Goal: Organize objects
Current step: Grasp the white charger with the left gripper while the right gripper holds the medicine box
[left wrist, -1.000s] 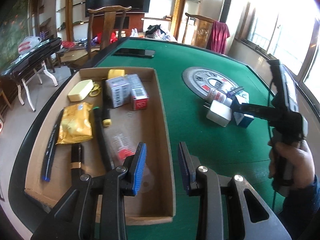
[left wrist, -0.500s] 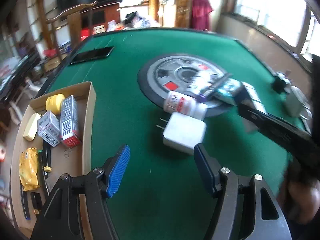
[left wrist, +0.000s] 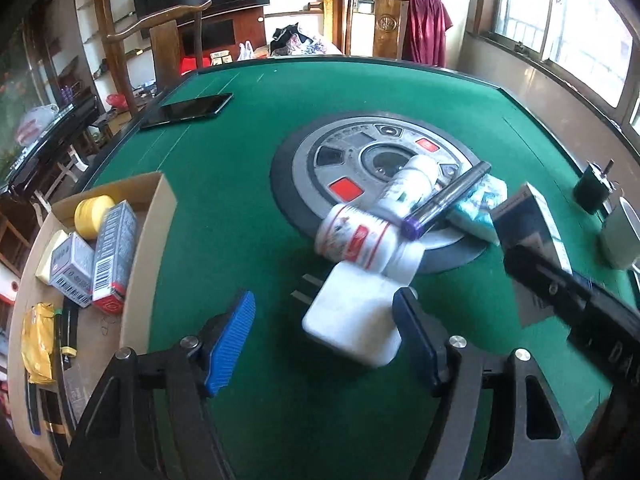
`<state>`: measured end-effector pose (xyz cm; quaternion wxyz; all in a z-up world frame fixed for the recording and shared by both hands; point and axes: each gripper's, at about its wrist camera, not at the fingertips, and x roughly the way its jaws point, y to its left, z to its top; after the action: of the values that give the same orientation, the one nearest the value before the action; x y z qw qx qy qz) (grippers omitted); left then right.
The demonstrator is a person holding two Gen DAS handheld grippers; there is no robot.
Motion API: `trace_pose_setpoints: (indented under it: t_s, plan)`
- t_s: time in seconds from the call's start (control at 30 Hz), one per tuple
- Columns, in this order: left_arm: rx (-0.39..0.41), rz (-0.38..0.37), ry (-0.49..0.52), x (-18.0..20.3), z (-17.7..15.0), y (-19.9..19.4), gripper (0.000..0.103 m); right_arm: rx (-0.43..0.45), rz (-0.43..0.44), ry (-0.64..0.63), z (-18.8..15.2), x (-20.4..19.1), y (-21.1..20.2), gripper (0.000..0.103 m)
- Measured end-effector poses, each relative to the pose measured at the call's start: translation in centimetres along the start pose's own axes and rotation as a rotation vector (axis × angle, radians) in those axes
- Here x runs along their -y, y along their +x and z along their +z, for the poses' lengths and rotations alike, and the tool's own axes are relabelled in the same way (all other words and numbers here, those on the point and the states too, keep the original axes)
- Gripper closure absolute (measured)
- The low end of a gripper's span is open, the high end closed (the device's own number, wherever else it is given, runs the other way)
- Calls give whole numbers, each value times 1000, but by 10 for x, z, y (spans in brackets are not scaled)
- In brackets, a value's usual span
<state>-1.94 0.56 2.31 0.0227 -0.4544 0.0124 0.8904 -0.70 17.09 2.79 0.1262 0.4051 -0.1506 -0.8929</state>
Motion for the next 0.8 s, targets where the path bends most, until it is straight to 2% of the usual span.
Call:
trace_pose_setpoints:
  t_s: [0.13,0.23,0.37,0.5,0.57,0.7,0.8]
  plan:
    - [-25,-33,-11,-19,-8,-6,38,3,13,-12,-2,-3,-2,71]
    - [-29,-110,-78,-28,-9,-10,38,5,17,-1,-1,-3,-2,71]
    - [-69,-151,-174,-20,-3,-9,38,5,11,15,-2,0,-2,71]
    - [-92,-59,-184,2,6,-5,38,5,12,20,-1,2,-2,71]
    - [-84,-9,-242,5,10,-2,38,11,17,20,0,1,-3,71]
    - [-138,21,-309,11,16,15,37,28,19,25,1,3,-8,71]
    - [-160,27,-298,15,14,22,37,44,8,33,2,5,-11,71]
